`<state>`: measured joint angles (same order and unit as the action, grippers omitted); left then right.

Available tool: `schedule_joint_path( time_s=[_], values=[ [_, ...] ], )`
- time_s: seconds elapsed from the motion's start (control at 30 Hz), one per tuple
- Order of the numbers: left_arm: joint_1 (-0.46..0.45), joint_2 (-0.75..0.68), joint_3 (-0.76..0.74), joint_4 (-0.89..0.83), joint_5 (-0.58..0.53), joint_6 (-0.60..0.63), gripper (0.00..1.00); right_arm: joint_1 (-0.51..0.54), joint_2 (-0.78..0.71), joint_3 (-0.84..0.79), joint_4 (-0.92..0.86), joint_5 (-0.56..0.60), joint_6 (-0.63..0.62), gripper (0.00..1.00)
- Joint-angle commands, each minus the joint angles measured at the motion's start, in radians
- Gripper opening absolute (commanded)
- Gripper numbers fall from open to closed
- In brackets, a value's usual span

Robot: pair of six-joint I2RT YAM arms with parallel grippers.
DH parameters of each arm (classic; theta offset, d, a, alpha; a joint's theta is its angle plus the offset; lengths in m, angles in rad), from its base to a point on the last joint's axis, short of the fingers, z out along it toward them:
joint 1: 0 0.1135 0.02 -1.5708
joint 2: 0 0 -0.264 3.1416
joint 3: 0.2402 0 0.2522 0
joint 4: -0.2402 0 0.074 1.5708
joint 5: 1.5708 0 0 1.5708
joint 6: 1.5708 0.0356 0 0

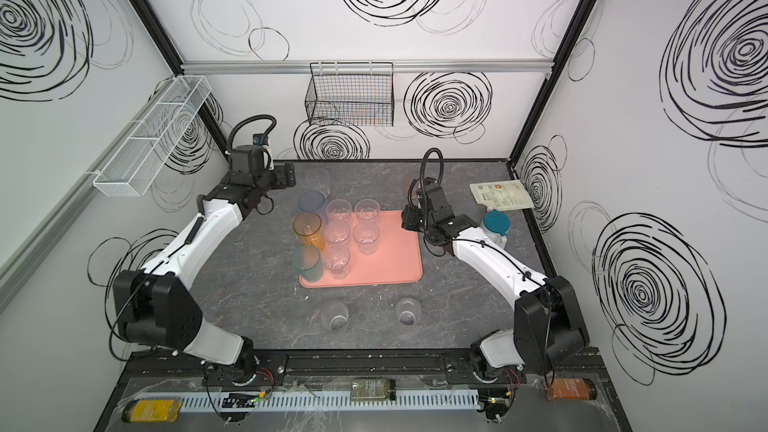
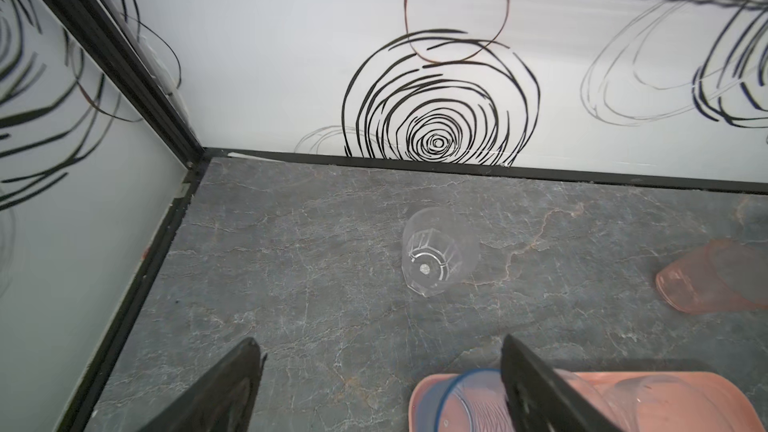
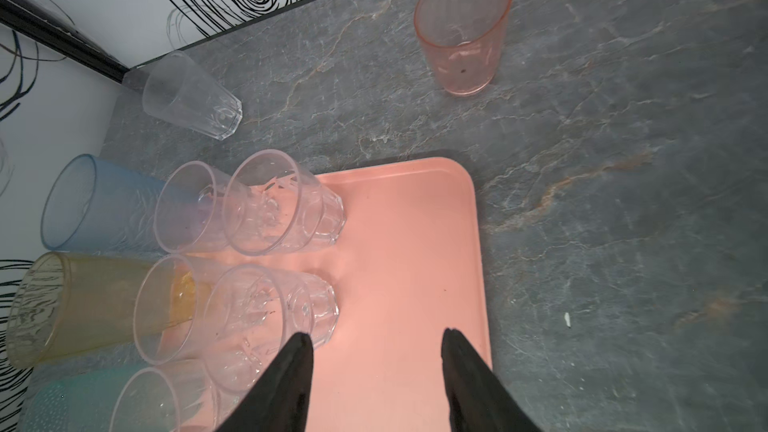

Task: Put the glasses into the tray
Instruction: 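Withdraw right gripper while left arm reaches to a clear glass near the back wall, then lower left gripper around the clear glass near the back wall and close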

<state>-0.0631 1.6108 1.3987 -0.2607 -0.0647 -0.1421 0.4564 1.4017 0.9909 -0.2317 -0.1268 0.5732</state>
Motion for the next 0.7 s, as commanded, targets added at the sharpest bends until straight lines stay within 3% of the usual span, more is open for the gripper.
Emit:
schedule_joint_path(
  time_s=[0.0, 0.23, 0.67],
  values=[
    [0.026, 0.144, 0.154, -0.104, 0.163, 0.054, 0.92, 0.021, -0.014, -0.041, 0.096, -0.033, 0.029, 0.54],
    [0.057, 0.457, 0.449, -0.284, 0.199, 0.12, 0.87, 0.028, -0.044, -0.075, 0.092, 0.001, -0.014, 0.54],
    [0.026, 0.694, 0.636, -0.339, 0.118, 0.142, 0.84, 0.041, -0.07, -0.121, 0.116, 0.023, -0.039, 0.55]
  ],
)
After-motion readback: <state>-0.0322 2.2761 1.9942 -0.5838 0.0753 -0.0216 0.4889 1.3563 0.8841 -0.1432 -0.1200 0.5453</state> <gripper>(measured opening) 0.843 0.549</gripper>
